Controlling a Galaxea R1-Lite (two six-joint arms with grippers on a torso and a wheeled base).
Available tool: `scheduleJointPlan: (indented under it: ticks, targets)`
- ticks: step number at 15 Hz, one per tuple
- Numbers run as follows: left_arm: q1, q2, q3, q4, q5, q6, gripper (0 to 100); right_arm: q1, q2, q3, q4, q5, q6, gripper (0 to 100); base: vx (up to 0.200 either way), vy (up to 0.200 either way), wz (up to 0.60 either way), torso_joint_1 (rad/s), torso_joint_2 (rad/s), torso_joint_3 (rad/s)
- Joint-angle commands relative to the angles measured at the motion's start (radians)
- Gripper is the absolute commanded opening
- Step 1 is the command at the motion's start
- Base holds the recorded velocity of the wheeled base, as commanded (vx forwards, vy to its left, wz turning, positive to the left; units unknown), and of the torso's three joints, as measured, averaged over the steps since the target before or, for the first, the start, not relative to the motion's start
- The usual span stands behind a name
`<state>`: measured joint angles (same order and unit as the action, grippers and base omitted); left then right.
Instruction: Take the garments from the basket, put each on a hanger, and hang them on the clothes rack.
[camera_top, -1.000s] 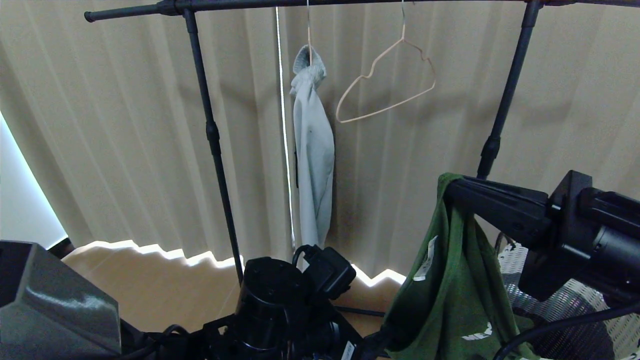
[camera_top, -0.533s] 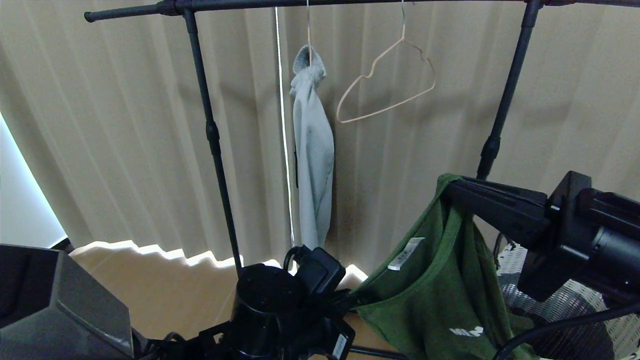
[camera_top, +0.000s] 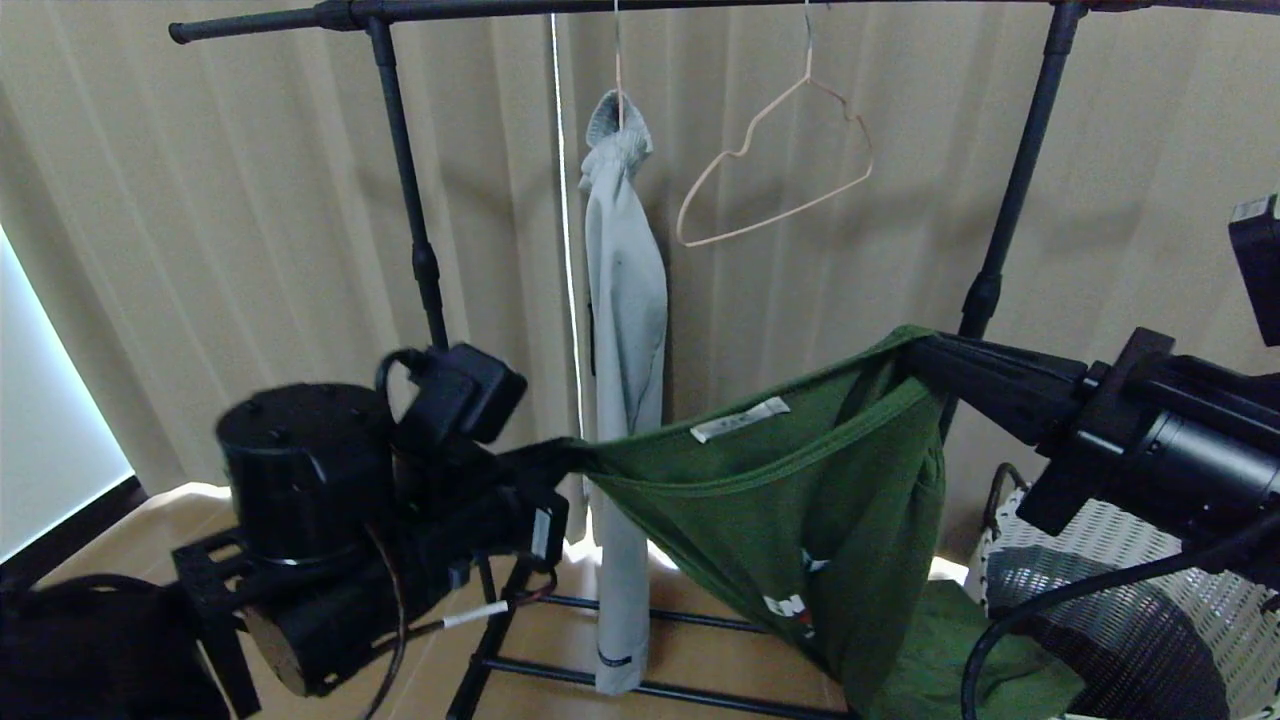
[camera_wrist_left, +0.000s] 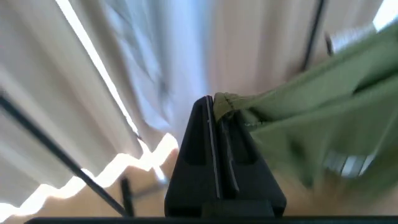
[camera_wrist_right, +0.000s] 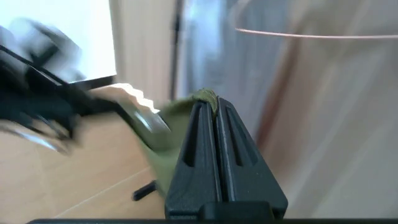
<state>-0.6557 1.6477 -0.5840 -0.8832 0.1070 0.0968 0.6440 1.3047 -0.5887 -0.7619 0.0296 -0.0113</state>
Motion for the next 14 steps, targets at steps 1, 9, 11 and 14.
scheduleJointPlan:
  ticks: [1,9,11,14]
  targets:
    - [0.062,-0.193,-0.155,0.142,-0.001,0.009,0,-0.024,0.002,-0.020,0.000,0.000,-0.003,0,0.000,0.000,0.00,0.000,0.00,0.000]
    - [0.067,-0.256,-0.620,0.458,-0.001,0.103,0,-0.107,0.056,-0.273,0.004,0.001,0.001,0,0.000,0.000,0.00,0.000,0.00,0.000]
    - [0.067,-0.252,-0.706,0.500,-0.001,0.133,0,-0.127,0.074,-0.349,0.009,0.016,0.001,0,0.000,0.000,0.00,0.000,0.00,0.000]
    - [0.054,-0.255,-0.645,0.500,0.000,0.149,0,-0.127,0.076,-0.349,0.000,0.020,0.002,0,0.000,0.000,0.00,0.000,0.00,0.000]
